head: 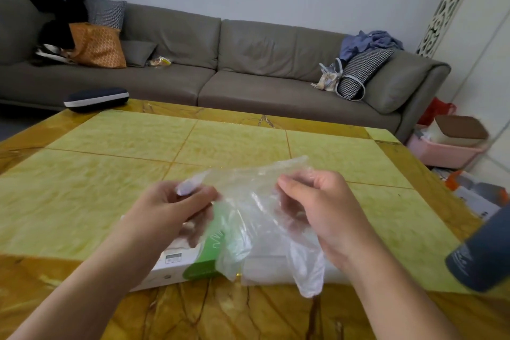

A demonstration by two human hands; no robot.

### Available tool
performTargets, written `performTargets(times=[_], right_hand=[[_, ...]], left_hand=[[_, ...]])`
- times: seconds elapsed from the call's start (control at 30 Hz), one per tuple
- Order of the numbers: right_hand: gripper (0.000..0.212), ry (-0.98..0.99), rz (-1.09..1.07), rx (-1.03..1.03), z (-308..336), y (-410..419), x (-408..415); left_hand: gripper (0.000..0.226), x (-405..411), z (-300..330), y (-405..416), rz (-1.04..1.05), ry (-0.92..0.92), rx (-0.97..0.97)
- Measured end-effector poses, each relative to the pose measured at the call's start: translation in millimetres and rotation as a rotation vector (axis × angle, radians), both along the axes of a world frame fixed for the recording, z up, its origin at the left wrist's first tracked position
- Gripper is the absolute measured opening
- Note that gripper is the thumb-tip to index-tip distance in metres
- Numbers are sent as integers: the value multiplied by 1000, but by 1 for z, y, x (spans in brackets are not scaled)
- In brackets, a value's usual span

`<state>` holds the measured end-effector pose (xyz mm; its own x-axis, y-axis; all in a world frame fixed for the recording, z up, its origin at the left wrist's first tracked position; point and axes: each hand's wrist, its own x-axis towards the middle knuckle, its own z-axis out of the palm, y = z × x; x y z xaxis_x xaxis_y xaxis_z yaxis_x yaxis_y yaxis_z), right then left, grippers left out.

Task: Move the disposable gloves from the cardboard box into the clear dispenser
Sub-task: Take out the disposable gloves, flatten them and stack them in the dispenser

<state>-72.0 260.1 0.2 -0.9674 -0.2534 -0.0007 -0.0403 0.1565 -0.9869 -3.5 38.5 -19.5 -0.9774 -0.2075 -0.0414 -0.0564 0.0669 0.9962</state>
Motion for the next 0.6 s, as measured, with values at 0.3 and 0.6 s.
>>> performTargets(times=[0.3,0.6], right_hand=[[28,5,-56,26,-4,24,-16],[22,-63,-188,7,-13,42,-32]], left_hand=[[21,-10,-10,12,21,-80,81],[26,4,19,45,479,494,-540]])
